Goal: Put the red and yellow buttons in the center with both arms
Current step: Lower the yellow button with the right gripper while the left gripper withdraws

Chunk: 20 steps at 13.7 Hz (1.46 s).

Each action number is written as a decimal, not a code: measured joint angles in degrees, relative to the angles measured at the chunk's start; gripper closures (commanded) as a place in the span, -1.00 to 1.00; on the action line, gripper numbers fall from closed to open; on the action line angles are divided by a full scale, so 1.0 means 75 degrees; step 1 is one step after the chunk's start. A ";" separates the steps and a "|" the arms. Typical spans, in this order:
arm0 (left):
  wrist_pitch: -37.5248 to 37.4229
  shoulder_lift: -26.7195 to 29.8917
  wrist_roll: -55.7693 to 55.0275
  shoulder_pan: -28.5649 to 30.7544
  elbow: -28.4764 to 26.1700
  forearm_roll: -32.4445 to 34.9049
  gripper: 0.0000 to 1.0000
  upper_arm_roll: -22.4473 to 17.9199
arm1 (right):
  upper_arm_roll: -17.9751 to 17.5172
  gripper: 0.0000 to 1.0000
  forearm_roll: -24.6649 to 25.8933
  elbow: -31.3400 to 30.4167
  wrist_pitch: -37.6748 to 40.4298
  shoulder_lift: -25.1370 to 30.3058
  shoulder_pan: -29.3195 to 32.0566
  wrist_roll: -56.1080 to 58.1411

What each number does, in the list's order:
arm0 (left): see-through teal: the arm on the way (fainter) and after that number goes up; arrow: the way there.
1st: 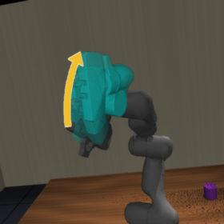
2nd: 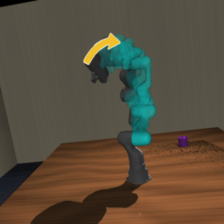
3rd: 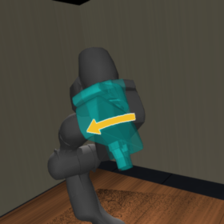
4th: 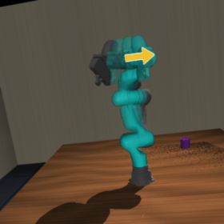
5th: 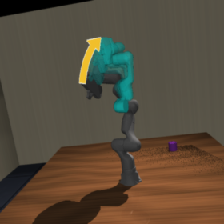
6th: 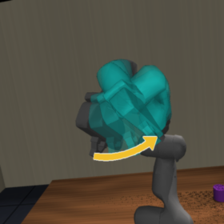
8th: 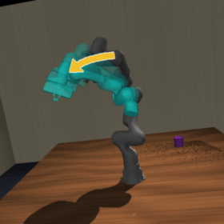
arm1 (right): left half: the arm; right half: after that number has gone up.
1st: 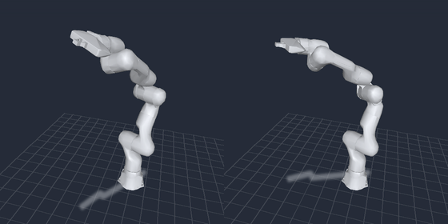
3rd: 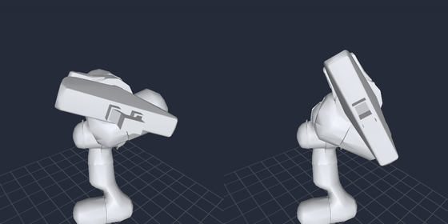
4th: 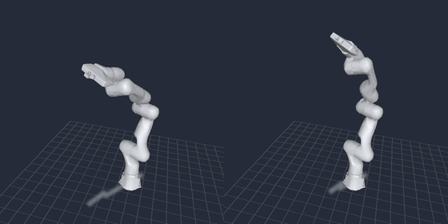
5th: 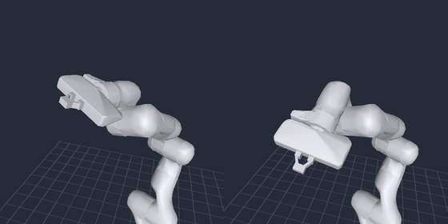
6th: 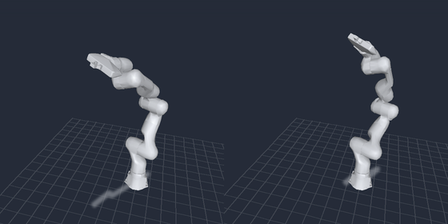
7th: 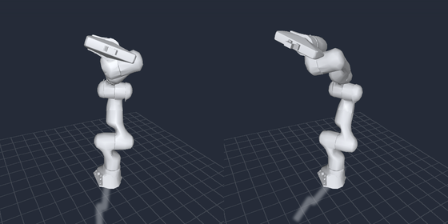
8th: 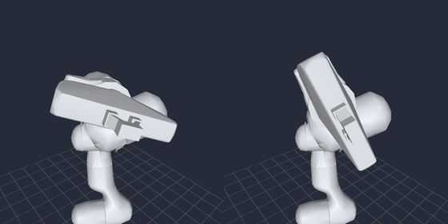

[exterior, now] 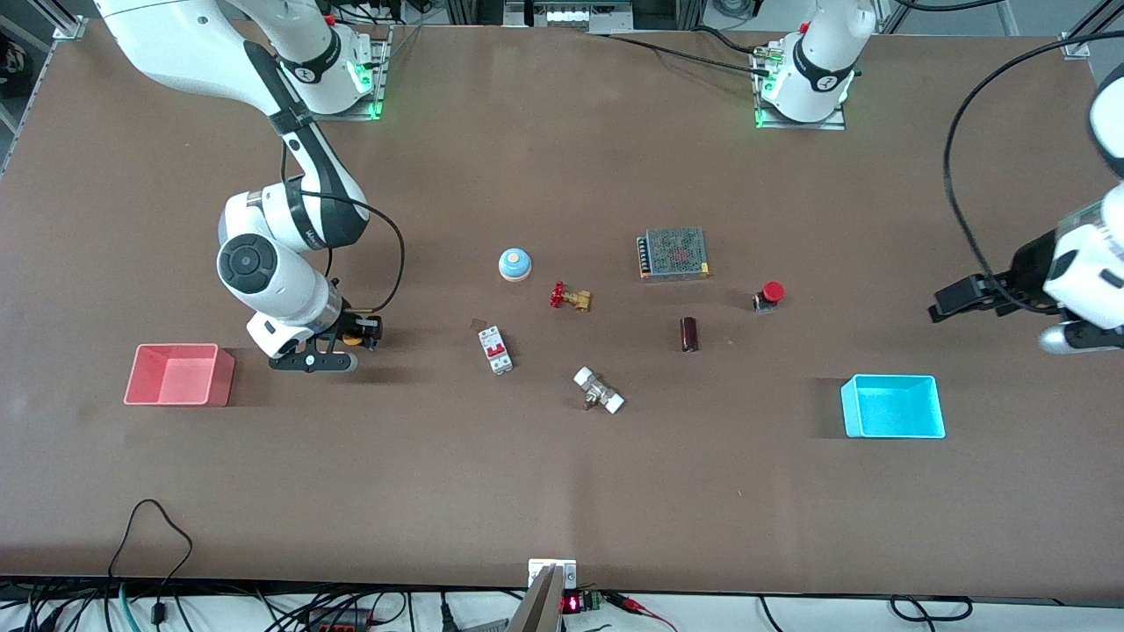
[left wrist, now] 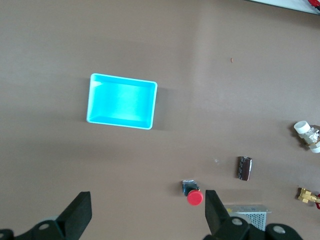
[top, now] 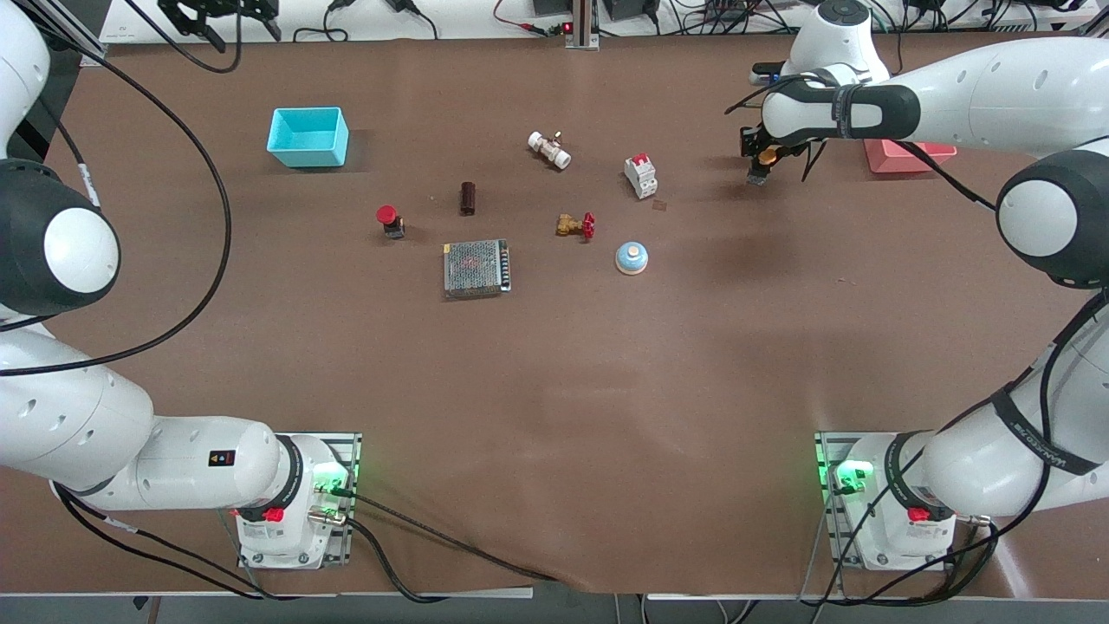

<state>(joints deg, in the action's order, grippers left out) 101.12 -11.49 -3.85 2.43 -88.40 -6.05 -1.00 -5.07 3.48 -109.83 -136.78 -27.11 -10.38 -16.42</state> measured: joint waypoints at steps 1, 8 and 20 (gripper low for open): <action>-0.0103 0.0016 0.0066 0.0093 0.0102 0.0000 -1.00 0.0022 | 0.0000 0.35 0.0006 -0.0010 -0.0142 -0.0034 -0.0003 0.0061; -0.0936 0.0174 0.0101 0.0124 0.0348 0.0000 -1.00 0.0179 | -0.0001 0.33 0.0059 -0.0327 -0.1026 -0.0244 -0.0098 0.0138; -0.1394 0.0509 0.0183 0.0152 0.0392 0.0197 -1.00 0.0185 | 0.0002 -0.95 0.0062 -0.0339 -0.1079 -0.0274 -0.0135 0.0141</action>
<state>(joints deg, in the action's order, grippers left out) 90.67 -7.67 -2.48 3.58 -85.46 -4.58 0.39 -5.06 3.94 -112.37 -144.88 -29.17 -11.39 -15.36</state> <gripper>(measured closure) 0.000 0.278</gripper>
